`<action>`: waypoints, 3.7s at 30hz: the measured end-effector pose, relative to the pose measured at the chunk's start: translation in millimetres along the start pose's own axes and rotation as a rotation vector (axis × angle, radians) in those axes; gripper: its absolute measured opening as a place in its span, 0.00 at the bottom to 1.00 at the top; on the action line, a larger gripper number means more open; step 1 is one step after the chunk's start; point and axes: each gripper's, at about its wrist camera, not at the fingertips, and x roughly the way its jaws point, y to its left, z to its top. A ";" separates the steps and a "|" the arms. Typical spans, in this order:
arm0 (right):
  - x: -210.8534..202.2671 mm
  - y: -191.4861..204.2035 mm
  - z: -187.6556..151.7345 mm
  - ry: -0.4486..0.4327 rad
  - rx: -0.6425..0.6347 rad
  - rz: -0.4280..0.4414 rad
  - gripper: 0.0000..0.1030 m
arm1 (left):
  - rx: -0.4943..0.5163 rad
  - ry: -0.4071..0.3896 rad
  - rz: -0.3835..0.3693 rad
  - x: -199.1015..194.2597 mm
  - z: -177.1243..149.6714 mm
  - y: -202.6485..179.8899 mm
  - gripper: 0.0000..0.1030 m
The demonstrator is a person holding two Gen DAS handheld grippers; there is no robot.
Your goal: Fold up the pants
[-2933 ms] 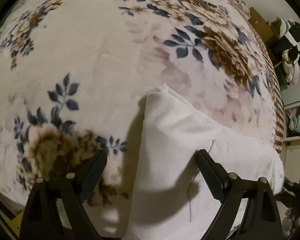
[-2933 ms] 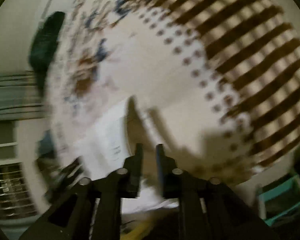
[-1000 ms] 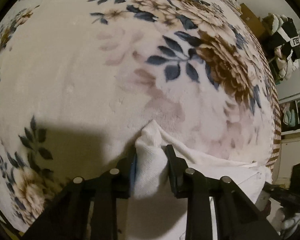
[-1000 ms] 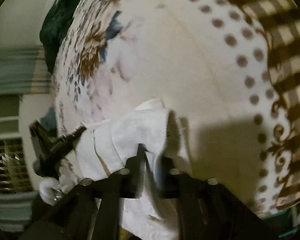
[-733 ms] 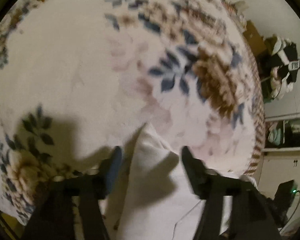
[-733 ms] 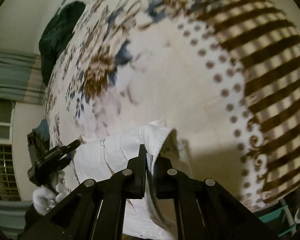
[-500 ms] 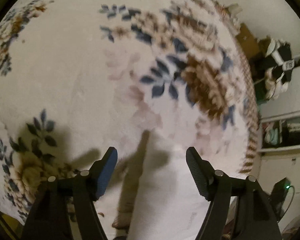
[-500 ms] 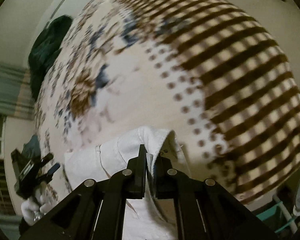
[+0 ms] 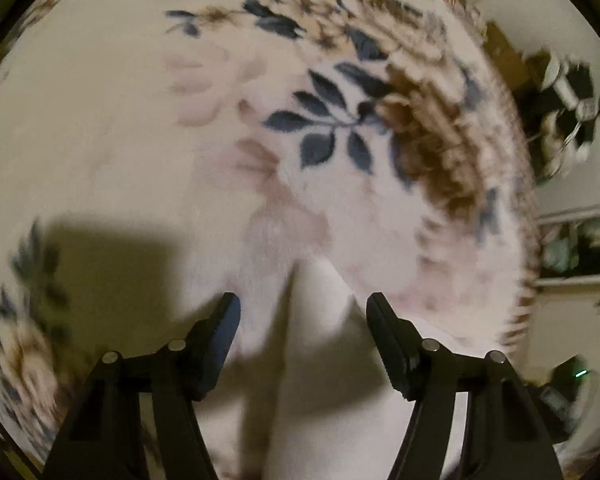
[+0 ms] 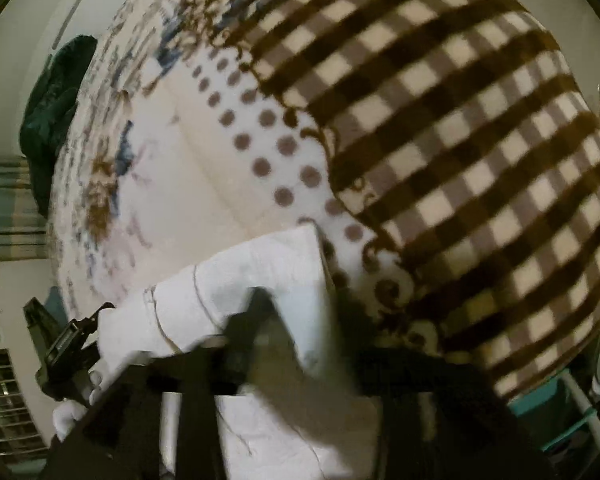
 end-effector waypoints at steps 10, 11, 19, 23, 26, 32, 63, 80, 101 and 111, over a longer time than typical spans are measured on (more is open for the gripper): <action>-43.2 -53.1 -103.5 0.001 0.197 0.213 0.70 | -0.067 0.052 -0.105 -8.5 -96.0 8.4 0.89; -35.3 -56.5 -113.4 0.020 0.212 0.244 0.70 | -0.055 0.070 -0.098 0.9 -102.3 7.6 0.89; 50.4 -39.0 -144.9 0.120 0.218 0.372 0.73 | 0.007 0.105 -0.083 30.4 -107.5 -0.2 0.92; 58.2 -33.4 -142.9 0.094 0.223 0.442 0.74 | 0.017 0.105 -0.092 32.5 -103.9 -0.3 0.93; 57.8 -31.8 -141.1 0.090 0.232 0.492 0.74 | 0.024 0.100 -0.105 37.9 -105.2 2.1 0.96; 71.2 -23.3 -136.6 0.071 0.232 0.498 0.73 | 0.027 0.047 -0.142 34.0 -105.4 0.3 0.67; -65.1 233.4 -6.6 -0.155 -0.096 0.464 0.25 | 0.072 -0.226 -0.272 -133.1 116.0 -66.7 0.20; 134.9 429.7 216.9 -0.196 -0.102 0.415 0.25 | 0.115 -0.189 -0.168 -32.2 383.1 3.4 0.21; 97.5 449.3 170.1 -0.265 -0.341 -0.241 0.96 | 0.233 -0.268 0.265 -112.6 304.9 -6.8 0.92; -21.9 491.9 98.7 -0.412 -0.510 -0.364 0.98 | 0.273 -0.358 0.328 -211.7 230.3 -61.9 0.92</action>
